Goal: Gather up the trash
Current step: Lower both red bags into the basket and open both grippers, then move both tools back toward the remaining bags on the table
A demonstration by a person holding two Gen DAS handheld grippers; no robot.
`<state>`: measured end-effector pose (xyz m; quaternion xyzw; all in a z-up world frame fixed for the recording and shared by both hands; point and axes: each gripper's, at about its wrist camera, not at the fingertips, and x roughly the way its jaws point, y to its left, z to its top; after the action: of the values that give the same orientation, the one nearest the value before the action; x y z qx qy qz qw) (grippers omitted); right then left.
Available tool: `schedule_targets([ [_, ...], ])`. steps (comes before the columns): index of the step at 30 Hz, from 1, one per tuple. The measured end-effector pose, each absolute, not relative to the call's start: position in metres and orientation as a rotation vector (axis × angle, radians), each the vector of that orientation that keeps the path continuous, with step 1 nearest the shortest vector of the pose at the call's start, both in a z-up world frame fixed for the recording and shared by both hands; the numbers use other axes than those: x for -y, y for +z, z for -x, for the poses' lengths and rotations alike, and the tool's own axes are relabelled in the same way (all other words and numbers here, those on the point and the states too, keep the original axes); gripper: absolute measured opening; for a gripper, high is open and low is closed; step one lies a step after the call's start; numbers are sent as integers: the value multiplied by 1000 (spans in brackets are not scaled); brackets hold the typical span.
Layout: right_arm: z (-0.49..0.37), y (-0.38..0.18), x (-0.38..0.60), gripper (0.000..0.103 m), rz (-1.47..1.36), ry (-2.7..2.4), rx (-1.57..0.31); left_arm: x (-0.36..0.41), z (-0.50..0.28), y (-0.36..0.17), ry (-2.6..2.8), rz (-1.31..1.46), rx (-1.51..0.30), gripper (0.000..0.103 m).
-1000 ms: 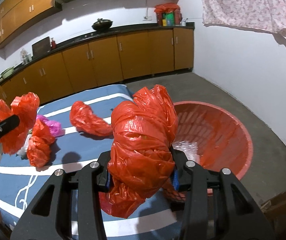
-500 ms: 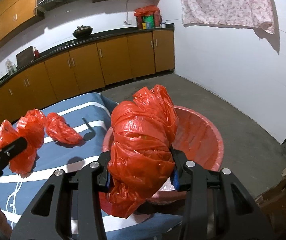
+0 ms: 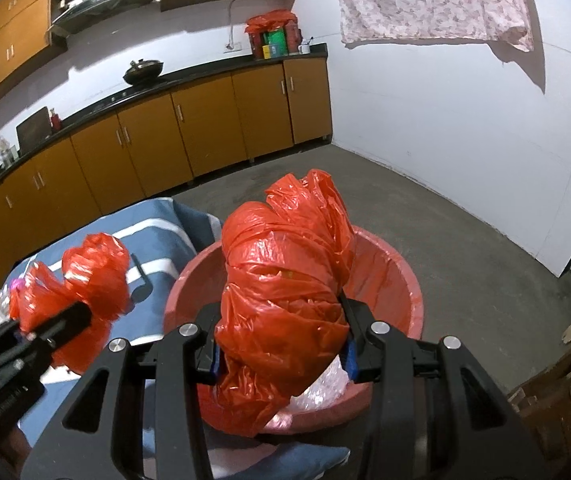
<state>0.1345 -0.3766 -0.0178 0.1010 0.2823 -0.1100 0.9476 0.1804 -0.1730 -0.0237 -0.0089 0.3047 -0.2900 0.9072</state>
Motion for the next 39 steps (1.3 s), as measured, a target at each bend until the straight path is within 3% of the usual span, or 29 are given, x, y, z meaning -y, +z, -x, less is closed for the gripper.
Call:
schedule_targets([
  [8,-154,-9,397,43,-250,-231,-537,210,-204,-30,-642,3,-645,29],
  [9,-155,-8,400,44,-258,-227,-532,213,-206,-30,-643,2,-643,34],
  [12,-158,-10,409,61,-299,-227,-520,217,-211,-33,-636,-1,-644,57],
  [17,-150,-19,424,70,-350,-271,-521,203,-213,-42,-587,-12,-653,65],
  [19,-141,-26,424,78,-346,-306,-528,193,-213,-43,-563,-8,-654,68],
  [21,-139,-28,420,82,-321,-317,-538,179,-210,-43,-521,-3,-645,77],
  [27,-136,-28,396,86,-235,-298,-559,135,-195,-40,-399,-2,-622,88],
  [39,-146,-32,319,86,-143,-141,-607,14,-154,-36,-137,28,-597,95],
])
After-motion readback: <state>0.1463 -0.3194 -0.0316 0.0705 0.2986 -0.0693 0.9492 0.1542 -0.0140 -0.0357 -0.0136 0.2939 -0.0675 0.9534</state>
